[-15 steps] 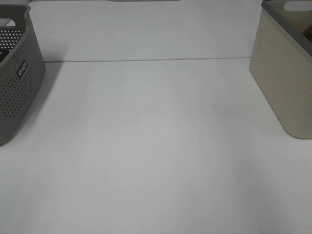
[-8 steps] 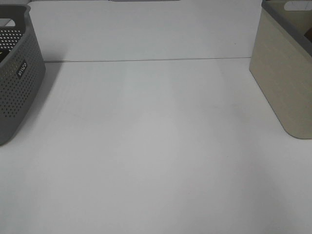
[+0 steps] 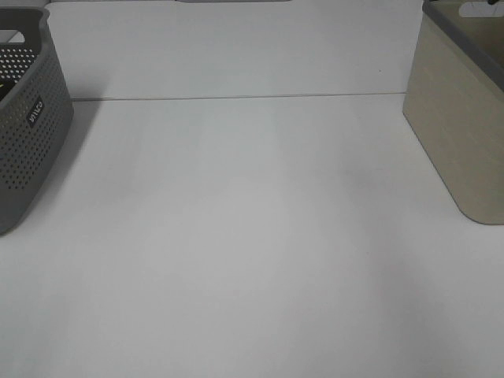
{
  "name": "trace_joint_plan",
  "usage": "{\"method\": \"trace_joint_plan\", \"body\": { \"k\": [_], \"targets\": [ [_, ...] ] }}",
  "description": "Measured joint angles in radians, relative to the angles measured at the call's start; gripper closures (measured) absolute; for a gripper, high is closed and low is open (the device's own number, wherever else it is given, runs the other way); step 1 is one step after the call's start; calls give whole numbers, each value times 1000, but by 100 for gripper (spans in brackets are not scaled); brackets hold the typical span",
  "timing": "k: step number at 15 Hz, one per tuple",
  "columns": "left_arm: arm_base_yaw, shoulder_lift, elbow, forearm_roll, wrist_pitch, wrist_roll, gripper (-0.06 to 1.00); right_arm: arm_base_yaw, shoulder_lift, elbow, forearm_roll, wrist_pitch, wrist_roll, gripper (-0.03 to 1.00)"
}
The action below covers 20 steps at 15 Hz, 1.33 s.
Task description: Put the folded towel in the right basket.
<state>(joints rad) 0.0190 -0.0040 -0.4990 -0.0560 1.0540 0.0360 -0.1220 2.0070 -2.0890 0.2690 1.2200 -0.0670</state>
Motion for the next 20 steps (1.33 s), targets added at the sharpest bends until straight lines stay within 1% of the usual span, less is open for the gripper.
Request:
{"method": "trace_joint_plan", "body": {
  "k": [3,5,7,9,11,12,15,18,20],
  "targets": [
    [0,0,0,0,0,0,-3,101,-75,0,-34,1,7,36],
    [0,0,0,0,0,0,-3,140,-125,10,-55,1,18,36],
    [0,0,0,0,0,0,-3,157,-230,99,-77,-1,24,36],
    [0,0,0,0,0,0,-3,157,-348,252,-89,-1,24,36],
    [0,0,0,0,0,0,-3,157,-494,451,-123,-1,24,36],
    [0,0,0,0,0,0,-3,157,-594,609,-141,-2,24,36],
    [0,0,0,0,0,0,-3,157,-811,910,-151,-1,24,36],
    [0,0,0,0,0,0,-3,157,-1021,1145,-152,-1,24,36],
    [0,0,0,0,0,0,-3,157,-1169,1270,-152,-1,25,36]
  ]
}}
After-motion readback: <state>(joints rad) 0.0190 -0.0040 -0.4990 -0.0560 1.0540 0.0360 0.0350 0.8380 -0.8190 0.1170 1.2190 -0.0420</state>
